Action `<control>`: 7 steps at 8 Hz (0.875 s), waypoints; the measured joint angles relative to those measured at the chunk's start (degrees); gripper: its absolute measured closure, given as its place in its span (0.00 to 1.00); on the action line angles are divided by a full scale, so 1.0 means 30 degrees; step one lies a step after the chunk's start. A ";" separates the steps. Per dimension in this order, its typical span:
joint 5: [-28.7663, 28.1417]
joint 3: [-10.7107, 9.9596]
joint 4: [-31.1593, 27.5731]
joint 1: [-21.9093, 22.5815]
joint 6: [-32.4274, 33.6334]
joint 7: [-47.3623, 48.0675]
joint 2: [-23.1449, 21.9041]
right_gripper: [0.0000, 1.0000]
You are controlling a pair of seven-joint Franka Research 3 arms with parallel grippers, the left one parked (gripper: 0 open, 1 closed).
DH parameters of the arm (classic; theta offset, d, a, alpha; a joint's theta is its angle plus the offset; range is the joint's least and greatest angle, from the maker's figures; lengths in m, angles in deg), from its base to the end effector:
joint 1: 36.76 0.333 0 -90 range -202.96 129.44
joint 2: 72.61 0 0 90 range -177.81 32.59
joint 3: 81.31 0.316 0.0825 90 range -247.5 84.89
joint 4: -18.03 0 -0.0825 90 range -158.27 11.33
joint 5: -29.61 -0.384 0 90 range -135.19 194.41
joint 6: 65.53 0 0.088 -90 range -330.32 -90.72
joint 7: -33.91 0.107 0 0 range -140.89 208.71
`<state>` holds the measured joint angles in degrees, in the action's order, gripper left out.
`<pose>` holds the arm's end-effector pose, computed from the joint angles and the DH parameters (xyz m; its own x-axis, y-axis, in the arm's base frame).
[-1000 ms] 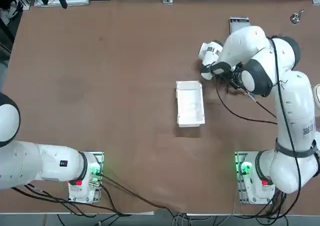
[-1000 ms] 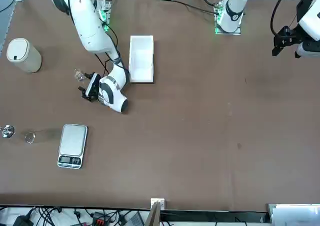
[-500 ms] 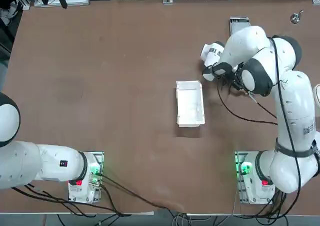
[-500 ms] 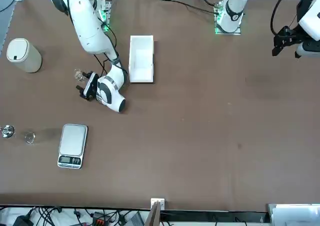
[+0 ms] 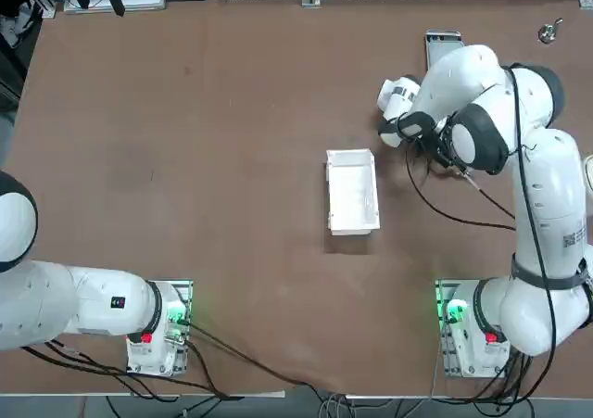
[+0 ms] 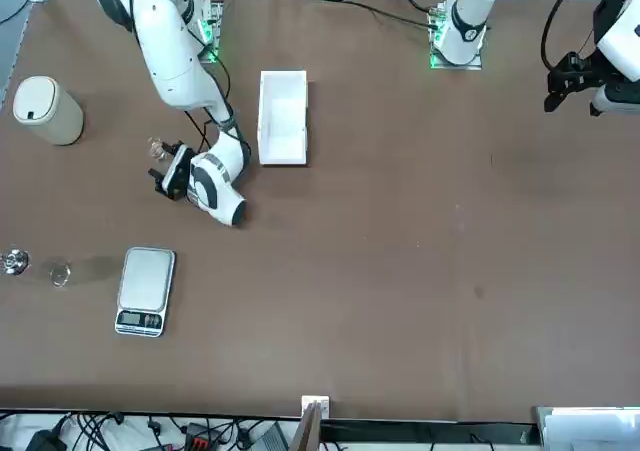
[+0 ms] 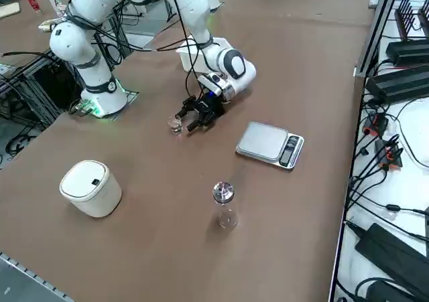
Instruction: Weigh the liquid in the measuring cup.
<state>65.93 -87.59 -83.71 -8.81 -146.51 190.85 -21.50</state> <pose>0.4891 0.1149 0.0653 -0.0386 -0.1781 0.9833 -0.8835 0.4657 0.0497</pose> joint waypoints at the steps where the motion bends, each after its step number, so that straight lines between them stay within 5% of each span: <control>1: -0.0007 0.0005 -0.0054 -0.0018 -0.0043 0.0001 -0.0029 0.06; 7: -0.0639 0.0000 -0.0539 -0.0061 -0.0323 0.0040 -0.0330 0.04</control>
<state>64.01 -87.59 -85.32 -8.99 -147.48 190.97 -22.49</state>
